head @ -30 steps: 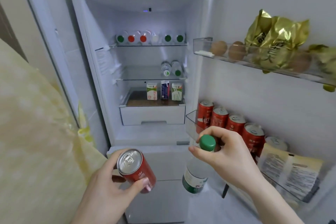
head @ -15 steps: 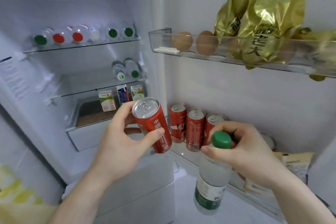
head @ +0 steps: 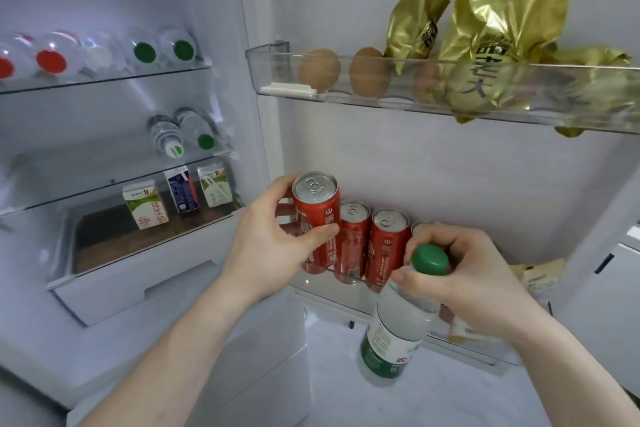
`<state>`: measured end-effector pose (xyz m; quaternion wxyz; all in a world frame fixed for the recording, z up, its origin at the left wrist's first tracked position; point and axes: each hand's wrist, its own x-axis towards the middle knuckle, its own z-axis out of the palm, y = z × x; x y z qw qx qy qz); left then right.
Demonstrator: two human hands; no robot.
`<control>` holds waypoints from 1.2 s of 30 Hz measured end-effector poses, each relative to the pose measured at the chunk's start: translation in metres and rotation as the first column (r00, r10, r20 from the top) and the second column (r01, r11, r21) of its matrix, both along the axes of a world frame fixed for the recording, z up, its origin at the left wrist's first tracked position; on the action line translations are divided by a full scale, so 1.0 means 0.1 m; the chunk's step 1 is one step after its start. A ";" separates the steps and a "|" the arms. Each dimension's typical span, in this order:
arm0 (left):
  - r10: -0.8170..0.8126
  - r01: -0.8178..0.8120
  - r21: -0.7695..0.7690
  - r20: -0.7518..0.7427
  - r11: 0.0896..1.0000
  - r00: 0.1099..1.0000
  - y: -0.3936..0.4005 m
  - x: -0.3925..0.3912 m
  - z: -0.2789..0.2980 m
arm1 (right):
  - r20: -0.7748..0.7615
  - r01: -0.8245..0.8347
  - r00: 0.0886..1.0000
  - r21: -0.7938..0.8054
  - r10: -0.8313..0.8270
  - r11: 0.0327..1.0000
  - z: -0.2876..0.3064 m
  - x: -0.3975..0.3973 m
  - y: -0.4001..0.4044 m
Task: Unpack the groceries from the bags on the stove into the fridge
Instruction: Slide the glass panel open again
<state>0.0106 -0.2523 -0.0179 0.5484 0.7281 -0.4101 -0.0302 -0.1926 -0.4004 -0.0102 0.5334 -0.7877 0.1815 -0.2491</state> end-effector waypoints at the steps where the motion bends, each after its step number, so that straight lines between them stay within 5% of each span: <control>1: -0.002 0.002 -0.004 -0.011 1.000 1.000 -0.02 0.02 -0.02 | -0.001 0.006 1.000 -0.021 -0.006 1.000 0.00 0.00 -0.01; 19: 0.086 -0.092 0.214 0.037 0.972 0.996 -0.28 -0.01 -0.51 | -0.076 -0.120 0.991 -0.077 0.114 0.990 -0.12 0.13 -0.21; 26: 0.181 -0.176 0.113 -0.034 0.978 0.983 -0.23 -0.13 -0.51 | -0.124 -0.177 0.978 -0.087 0.166 0.980 -0.26 0.18 -0.20; 33: 0.261 -0.260 0.053 -0.009 0.964 0.965 0.26 -0.42 -0.52 | -0.073 -0.241 0.969 -0.073 0.236 0.968 -0.28 0.22 -0.16; 36: 0.166 -0.153 0.192 -0.052 0.969 0.985 0.60 -0.60 -0.52 | -0.005 -0.268 0.964 -0.023 0.268 0.963 -0.20 0.30 -0.07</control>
